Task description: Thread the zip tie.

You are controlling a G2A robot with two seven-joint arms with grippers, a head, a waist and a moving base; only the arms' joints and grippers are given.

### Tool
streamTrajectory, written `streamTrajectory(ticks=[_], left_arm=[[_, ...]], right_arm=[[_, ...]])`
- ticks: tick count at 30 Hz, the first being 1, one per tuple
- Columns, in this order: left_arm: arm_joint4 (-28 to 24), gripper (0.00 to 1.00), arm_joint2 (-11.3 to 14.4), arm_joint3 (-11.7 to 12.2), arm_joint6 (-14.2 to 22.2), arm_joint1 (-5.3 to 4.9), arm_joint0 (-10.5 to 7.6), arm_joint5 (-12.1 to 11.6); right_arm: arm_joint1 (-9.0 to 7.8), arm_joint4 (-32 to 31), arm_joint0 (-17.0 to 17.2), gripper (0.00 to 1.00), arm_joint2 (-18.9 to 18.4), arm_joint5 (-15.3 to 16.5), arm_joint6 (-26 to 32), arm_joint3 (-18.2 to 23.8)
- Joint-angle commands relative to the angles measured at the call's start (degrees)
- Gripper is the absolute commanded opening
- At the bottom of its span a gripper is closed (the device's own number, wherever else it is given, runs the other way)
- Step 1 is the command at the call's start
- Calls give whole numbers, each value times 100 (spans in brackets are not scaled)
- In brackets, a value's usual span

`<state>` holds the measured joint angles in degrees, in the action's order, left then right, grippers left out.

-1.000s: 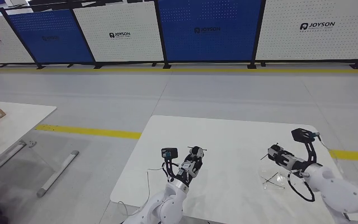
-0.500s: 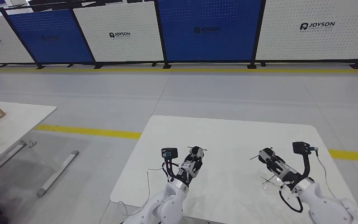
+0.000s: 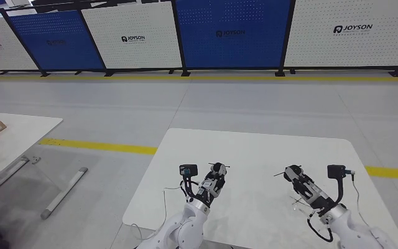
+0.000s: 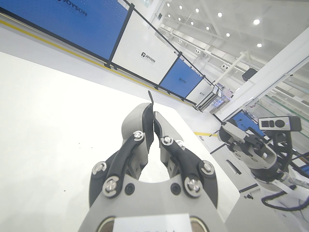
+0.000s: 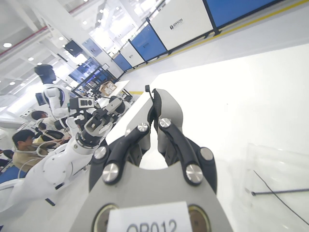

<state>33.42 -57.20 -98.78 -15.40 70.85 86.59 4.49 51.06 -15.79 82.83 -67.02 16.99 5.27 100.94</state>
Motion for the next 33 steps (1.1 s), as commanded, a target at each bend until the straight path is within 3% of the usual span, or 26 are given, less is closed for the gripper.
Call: streamTrajectory(ticks=[1, 2, 4, 16, 18, 22, 26, 33], left_arm=[[0, 0, 0, 0, 0, 0, 0, 0], [0, 0, 0, 0, 0, 0, 0, 0], [0, 0, 0, 0, 0, 0, 0, 0], [17, 0, -40, -47, 37, 1, -26, -8], [116, 0, -74, -80, 179, -9, -52, 0], [243, 0, -243, -95, 1072, -63, -201, 45], [42, 0, -298, -86, 1263, -63, -221, -75], [42, 0, -298, -86, 1263, -63, -221, -75]], right_arm=[[83, -485, 43, 0, 240, 64, -811, -105], [139, -405, 23, 0, 437, 233, -902, -160], [187, -244, -93, 0, 575, 249, -828, -285], [187, -244, -93, 0, 575, 249, -828, -285], [187, -244, -93, 0, 575, 249, -828, -285], [187, -244, -93, 0, 575, 249, -828, -285], [187, -244, -93, 0, 575, 249, -828, -285], [187, -244, -93, 0, 575, 249, -828, -285]])
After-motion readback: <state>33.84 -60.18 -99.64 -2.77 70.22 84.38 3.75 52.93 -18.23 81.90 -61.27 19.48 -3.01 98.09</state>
